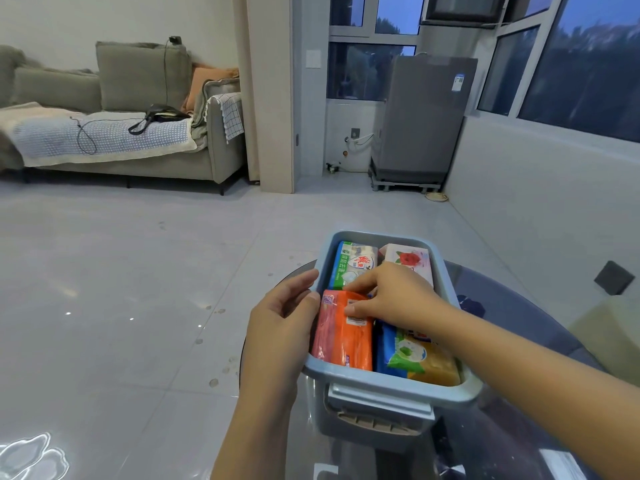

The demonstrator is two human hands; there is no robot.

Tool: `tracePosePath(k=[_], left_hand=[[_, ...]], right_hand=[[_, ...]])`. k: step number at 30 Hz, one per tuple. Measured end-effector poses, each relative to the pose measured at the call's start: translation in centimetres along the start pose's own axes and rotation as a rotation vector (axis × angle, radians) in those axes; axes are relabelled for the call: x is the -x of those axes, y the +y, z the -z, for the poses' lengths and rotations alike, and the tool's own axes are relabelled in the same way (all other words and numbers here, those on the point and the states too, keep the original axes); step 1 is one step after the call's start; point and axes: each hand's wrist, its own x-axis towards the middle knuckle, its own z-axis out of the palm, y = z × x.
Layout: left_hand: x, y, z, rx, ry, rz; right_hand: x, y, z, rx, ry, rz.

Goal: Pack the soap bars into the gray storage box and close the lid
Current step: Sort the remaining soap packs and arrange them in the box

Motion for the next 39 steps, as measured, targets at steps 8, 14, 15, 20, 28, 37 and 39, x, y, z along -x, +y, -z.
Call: tracePosePath(k=[8,14,15,20,28,37,39], left_hand=[[0.4,0.2,0.2,-0.011,-0.032,-0.018],[2.0,0.2,-0.3,-0.027,0.011,-0.055],[2.5,0.2,-0.4,-0.021,0.017,-0.060],[5.0,-0.6,-2.0,-0.033,0.066,-0.083],[4.7,-1.6,-3.7,-0.065,0.187,-0.161],[-3.2,-1.7,-2.6,-0.299,0.060,-0.184],[-5.1,-1.2,-3.0,-0.305,-0.031,-0.177]], right_hand=[[-0.1,-0.1,-0.2,0.041,0.020,0.015],[0.3,1.5,0.6,-0.252,0.288,0.062],[0.2,2.1,0.9,-0.232,0.381,0.068],[-3.1,6.4,3.0,0.097,0.498,-0.043],[-7.5,9.7,3.3,0.047,0.161,-0.164],[-4.2,12.7,4.2,0.150,0.348,-0.458],[-2.4,13.5,4.5,0.204,0.380,-0.570]])
